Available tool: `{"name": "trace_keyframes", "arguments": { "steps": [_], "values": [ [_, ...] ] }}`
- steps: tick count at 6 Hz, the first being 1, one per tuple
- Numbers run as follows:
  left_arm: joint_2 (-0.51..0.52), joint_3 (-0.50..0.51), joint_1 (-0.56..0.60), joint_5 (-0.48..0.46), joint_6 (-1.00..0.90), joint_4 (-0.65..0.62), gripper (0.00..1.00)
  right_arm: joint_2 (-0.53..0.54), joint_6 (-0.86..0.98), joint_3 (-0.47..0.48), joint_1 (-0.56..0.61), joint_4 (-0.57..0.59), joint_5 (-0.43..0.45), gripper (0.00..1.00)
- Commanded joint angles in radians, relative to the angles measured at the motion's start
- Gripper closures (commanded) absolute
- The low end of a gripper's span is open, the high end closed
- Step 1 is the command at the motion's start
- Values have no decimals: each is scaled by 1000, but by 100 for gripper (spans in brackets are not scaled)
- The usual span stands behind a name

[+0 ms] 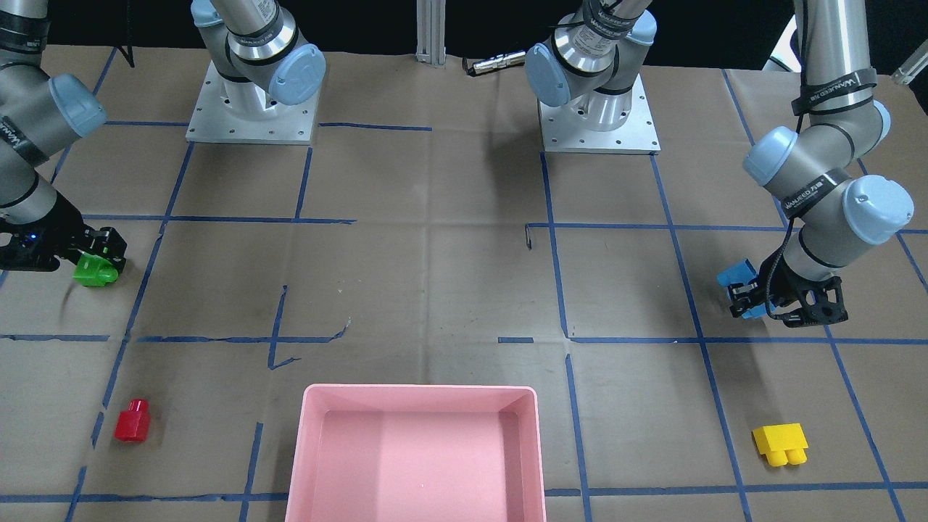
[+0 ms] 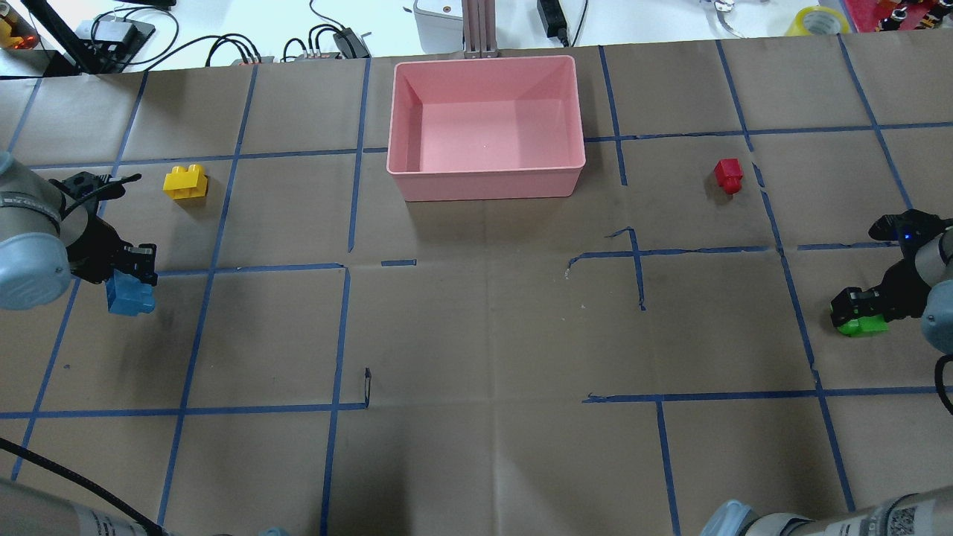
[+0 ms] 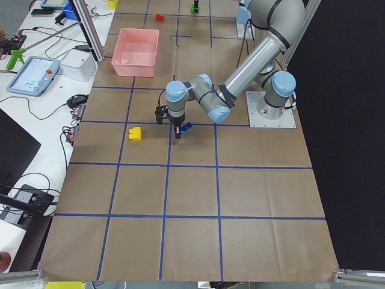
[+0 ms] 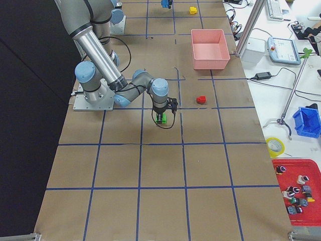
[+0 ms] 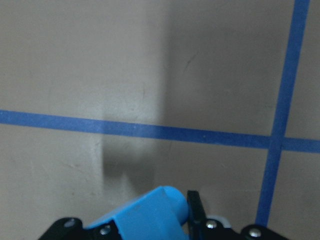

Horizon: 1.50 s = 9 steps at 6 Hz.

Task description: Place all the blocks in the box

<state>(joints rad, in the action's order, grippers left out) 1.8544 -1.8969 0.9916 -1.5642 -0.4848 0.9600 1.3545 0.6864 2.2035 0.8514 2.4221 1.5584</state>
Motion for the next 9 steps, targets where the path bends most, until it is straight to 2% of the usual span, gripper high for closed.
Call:
{"name": "trace_keyframes", "arguments": {
  "steps": [1,2,3,4,5,7,9],
  "values": [
    [-20,283,4,10,2,367,100,61,-2,-78,2,-24,23,84],
    [3,367,5,57,20,428,100,110,-2,-121,5,-76,32,87],
    [28,413,37,99,58,430,100,170,-2,-192,12,-221,31,88],
    [67,503,142,113,154,428,100,204,-4,-296,21,-388,16,90],
    [144,635,248,109,264,433,100,207,-1,-361,56,-446,-7,92],
    [279,874,460,102,528,489,100,207,-1,-421,177,-436,-56,96],
    [395,1004,664,104,742,481,100,201,-24,-464,291,-431,-134,96]
  ]
}}
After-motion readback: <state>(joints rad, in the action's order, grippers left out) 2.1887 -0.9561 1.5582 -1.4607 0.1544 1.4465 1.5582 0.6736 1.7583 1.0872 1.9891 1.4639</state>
